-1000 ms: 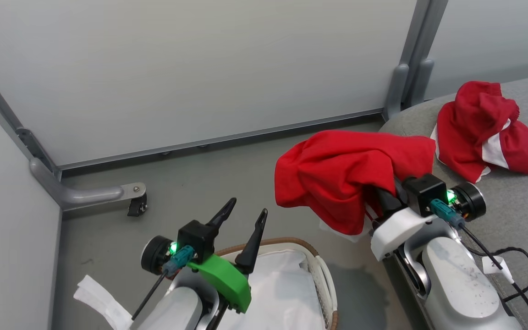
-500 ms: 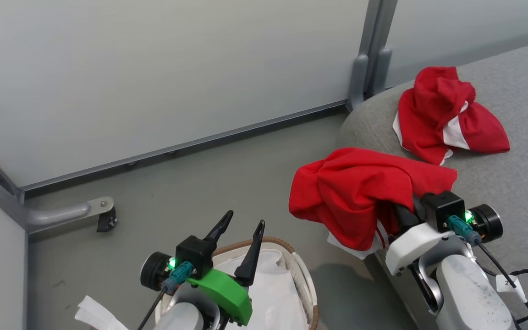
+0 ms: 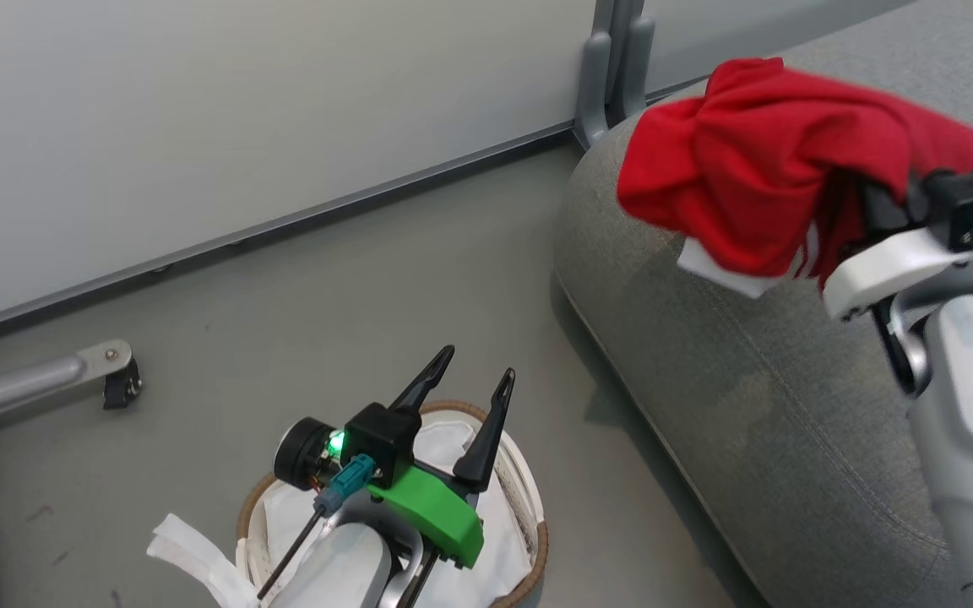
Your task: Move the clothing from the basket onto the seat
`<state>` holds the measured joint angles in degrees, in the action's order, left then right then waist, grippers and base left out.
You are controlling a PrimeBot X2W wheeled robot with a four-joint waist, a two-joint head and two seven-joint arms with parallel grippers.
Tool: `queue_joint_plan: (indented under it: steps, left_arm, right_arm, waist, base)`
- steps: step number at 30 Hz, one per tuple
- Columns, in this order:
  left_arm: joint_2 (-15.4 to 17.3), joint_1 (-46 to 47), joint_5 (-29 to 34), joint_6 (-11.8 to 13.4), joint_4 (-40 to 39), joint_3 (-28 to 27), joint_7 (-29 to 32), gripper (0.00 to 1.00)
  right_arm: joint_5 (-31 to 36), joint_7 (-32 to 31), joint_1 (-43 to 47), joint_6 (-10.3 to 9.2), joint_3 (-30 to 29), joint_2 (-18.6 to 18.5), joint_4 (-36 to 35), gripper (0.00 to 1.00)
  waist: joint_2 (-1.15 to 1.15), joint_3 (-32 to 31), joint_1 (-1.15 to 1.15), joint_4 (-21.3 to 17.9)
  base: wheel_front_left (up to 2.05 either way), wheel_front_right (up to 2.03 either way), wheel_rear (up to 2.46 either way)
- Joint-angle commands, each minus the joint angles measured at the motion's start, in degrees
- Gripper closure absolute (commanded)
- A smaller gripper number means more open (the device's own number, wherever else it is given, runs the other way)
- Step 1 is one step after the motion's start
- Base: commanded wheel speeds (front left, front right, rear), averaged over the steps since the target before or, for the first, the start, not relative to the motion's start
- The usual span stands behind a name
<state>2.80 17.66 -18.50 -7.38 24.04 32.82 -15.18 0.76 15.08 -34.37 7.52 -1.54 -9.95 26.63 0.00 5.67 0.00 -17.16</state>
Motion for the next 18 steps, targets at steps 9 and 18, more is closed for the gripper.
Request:
queue_joint_plan:
  steps: [9, 18]
  left_arm:
    - [1.90, 6.45, 1.85, -0.19, -1.93, 0.72, 0.05, 0.00]
    - [3.32, 11.99, 3.62, -0.19, -3.47, 1.64, 0.05, 0.00]
  right_arm:
    - [-0.55, 0.13, -16.74, -0.06, -7.75, -8.76, 5.56, 1.00]
    - [0.58, 0.13, -25.22, -0.06, -14.56, -13.24, 12.50, 1.00]
  waist:
    - [0.00, 15.94, 0.00, 3.10]
    - [0.00, 26.12, 0.00, 5.87]
  base:
    - [0.00, 0.00, 0.00]
    - [0.00, 0.00, 0.00]
